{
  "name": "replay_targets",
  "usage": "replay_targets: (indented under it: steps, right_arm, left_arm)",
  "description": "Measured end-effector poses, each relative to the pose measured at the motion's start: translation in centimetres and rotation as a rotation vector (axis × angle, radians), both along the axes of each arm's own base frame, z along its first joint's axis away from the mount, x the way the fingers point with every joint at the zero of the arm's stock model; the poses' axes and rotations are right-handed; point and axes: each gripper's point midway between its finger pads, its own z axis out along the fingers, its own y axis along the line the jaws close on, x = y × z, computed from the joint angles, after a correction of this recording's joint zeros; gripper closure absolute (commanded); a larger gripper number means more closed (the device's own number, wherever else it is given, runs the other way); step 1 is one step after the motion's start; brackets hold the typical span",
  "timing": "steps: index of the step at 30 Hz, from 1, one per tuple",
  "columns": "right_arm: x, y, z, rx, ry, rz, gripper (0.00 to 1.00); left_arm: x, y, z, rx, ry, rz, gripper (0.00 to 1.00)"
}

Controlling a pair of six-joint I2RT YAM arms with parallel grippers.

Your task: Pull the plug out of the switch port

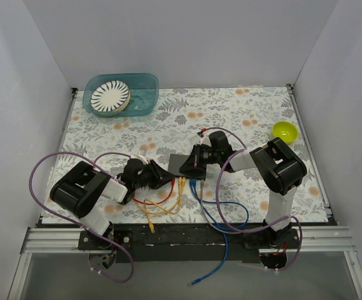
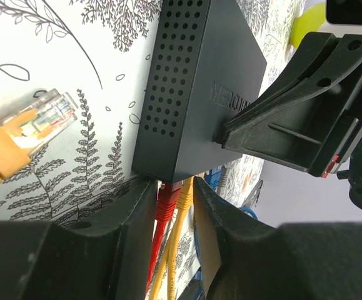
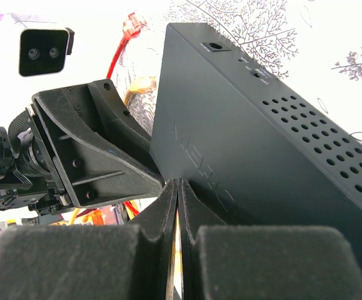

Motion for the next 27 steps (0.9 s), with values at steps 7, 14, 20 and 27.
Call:
replay_targets:
  steps: [7,14,20,27]
  right_arm:
    - [-0.01,-0.01,-0.01,0.000,0.000,0.000,0.94]
    - [-0.01,-0.01,-0.01,0.000,0.000,0.000,0.94]
    - [0.00,-0.03,-0.03,-0.001,-0.002,0.001,0.94]
    - [0.00,-0.03,-0.04,-0.001,-0.007,0.004,0.94]
  left_arm:
    - [-0.16,-0.02,-0.04,0.002,-0.002,-0.004,0.75]
    - [-0.30,0.07,-0.38,0.010,0.014,-0.002,0.84]
    - [-0.25,-0.03,-0.39,-0.003,0.034,0.007,0.75]
    - [-0.14,-0.14,-0.25,-0.015,0.049,0.017,0.76]
